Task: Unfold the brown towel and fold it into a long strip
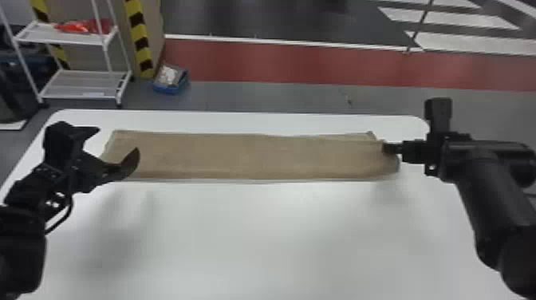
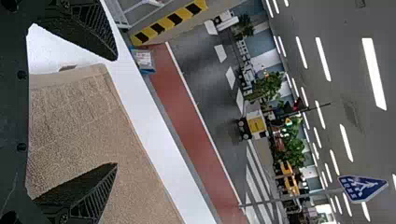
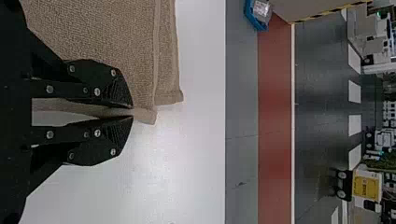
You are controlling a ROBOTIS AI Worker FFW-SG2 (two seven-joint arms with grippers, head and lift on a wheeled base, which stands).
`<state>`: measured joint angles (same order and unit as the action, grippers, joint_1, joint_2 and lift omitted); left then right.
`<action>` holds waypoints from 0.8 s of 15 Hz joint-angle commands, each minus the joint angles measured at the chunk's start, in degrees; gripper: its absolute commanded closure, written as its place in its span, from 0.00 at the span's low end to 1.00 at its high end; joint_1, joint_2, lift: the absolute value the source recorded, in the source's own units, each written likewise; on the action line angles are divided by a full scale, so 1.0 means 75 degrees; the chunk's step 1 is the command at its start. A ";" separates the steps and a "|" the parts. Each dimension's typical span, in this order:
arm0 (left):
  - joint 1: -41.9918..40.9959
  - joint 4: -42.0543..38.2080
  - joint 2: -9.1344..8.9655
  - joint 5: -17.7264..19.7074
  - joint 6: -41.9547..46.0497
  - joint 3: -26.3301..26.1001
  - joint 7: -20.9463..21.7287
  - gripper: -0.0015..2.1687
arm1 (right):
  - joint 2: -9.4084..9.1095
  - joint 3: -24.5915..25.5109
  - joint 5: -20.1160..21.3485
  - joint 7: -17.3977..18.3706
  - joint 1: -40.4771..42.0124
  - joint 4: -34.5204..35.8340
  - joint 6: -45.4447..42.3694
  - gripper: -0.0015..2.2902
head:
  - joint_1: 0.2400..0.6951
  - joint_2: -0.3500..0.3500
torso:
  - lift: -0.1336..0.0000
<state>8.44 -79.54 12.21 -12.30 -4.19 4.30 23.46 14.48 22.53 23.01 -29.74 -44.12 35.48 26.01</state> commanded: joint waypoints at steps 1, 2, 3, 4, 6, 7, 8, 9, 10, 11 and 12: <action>0.0000 0.0023 0.0000 0.0000 0.0025 0.0000 0.0000 0.03 | 0.0002 -0.0004 0.0002 0.0028 0.0000 0.0003 -0.0028 0.42 | 1.00 0.31 | 0.08; 0.0000 0.0059 0.0000 0.0000 0.0095 0.0000 0.0000 0.03 | 0.0002 -0.0004 -0.0010 0.0028 0.0000 0.0015 -0.0028 0.46 | 1.00 0.31 | 0.08; 0.0000 0.0059 0.0000 0.0000 0.0119 0.0000 0.0000 0.03 | -0.0009 0.0031 -0.0033 0.0028 0.0000 0.0050 -0.0051 0.47 | 1.00 0.31 | 0.08; -0.0012 0.0059 0.0012 0.0000 0.0119 0.0000 0.0000 0.03 | -0.0009 0.0043 -0.0068 0.0028 0.0000 0.0097 -0.0051 0.47 | 1.00 0.31 | 0.08; -0.0058 0.0035 0.0024 0.0012 0.0142 0.0035 -0.0011 0.03 | -0.0103 0.0031 -0.0127 0.0028 0.0011 0.0308 -0.0145 0.47 | 1.00 0.31 | 0.08; -0.0094 0.0012 0.0024 0.0012 0.0142 0.0082 -0.0011 0.03 | -0.0185 0.0043 -0.0150 -0.0007 0.0047 0.0402 -0.0309 0.47 | 1.00 0.31 | 0.08; -0.0164 -0.0012 0.0024 0.0023 0.0166 0.0153 -0.0011 0.03 | -0.0302 0.0043 -0.0185 -0.0054 0.0164 0.0648 -0.0661 0.47 | 1.00 0.32 | 0.08; -0.0199 -0.0024 0.0036 0.0023 0.0213 0.0176 -0.0023 0.03 | -0.0455 0.0078 -0.0420 -0.0218 0.0375 0.1023 -0.1176 0.47 | 0.99 0.32 | 0.08; -0.0269 -0.0070 0.0036 0.0035 0.0236 0.0258 -0.0023 0.03 | -0.0548 0.0078 -0.0689 -0.0429 0.0551 0.1269 -0.1856 0.47 | 0.97 0.35 | 0.08; -0.0340 -0.0106 0.0047 0.0023 0.0260 0.0340 -0.0023 0.03 | -0.0595 0.0066 -0.0818 -0.0453 0.0539 0.1269 -0.2114 0.47 | 0.96 0.36 | 0.08; -0.0340 -0.0094 0.0047 0.0023 0.0283 0.0328 -0.0023 0.03 | -0.0560 -0.0039 -0.0431 -0.0335 0.0281 0.1140 -0.1973 0.47 | 0.94 0.38 | 0.08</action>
<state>6.22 -80.16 12.52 -12.11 -2.33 6.49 23.28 10.37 22.97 18.11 -33.00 -40.59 44.41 12.12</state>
